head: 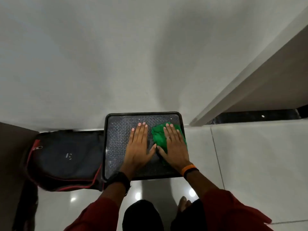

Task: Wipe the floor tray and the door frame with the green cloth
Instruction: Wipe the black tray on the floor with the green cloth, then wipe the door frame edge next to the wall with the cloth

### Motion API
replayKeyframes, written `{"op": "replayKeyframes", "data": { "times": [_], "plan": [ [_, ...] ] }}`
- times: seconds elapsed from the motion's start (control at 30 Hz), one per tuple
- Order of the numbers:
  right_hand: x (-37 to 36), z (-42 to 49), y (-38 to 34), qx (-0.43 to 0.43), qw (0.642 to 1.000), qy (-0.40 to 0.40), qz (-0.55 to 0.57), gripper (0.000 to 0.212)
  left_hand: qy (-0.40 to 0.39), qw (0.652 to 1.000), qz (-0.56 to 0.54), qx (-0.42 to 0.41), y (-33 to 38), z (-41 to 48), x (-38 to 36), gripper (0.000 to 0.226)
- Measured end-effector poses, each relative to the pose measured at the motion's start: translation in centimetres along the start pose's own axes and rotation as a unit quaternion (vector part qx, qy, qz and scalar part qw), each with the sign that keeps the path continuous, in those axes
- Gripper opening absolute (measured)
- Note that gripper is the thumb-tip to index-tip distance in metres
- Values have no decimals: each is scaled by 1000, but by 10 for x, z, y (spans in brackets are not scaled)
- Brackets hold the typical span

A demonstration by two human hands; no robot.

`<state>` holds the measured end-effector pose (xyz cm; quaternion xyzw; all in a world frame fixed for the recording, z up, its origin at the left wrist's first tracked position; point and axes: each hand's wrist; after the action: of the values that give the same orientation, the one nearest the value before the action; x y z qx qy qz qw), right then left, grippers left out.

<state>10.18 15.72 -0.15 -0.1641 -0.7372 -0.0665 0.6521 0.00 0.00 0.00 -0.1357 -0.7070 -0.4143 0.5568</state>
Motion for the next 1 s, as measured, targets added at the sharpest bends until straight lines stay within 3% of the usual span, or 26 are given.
{"op": "replayKeyframes", "data": {
  "times": [0.17, 0.37, 0.5, 0.7, 0.83, 1.0],
  "plan": [
    [-24, 2, -4, -8, 999, 30, -32, 67, -18, 999, -3, 45, -7, -6, -25, 85],
    [58, 1, -5, -30, 996, 78, 37, 70, 34, 999, 29, 16, 25, -2, 41, 83],
    [179, -12, -16, -54, 980, 157, 113, 74, 70, 997, 38, -2, 76, 5, 150, 83],
    [397, -37, -41, -52, 929, 310, 196, 63, 194, 980, 39, -30, 172, 19, 355, 82],
    [551, -50, -51, -31, 866, 413, 281, 60, 284, 953, 63, -88, 237, 37, 506, 83],
    [733, -49, -59, 65, 777, 596, 194, 54, 405, 896, 71, -169, 322, 57, 674, 83]
  ]
}}
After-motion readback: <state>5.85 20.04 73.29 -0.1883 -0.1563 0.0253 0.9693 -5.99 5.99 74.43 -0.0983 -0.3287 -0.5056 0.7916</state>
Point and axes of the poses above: each hand's wrist, its own z-axis towards the middle knuckle, its own x-axis out of the back of the hand, y = z × x, and after that the axes turned 10 degrees about -z, right-handed
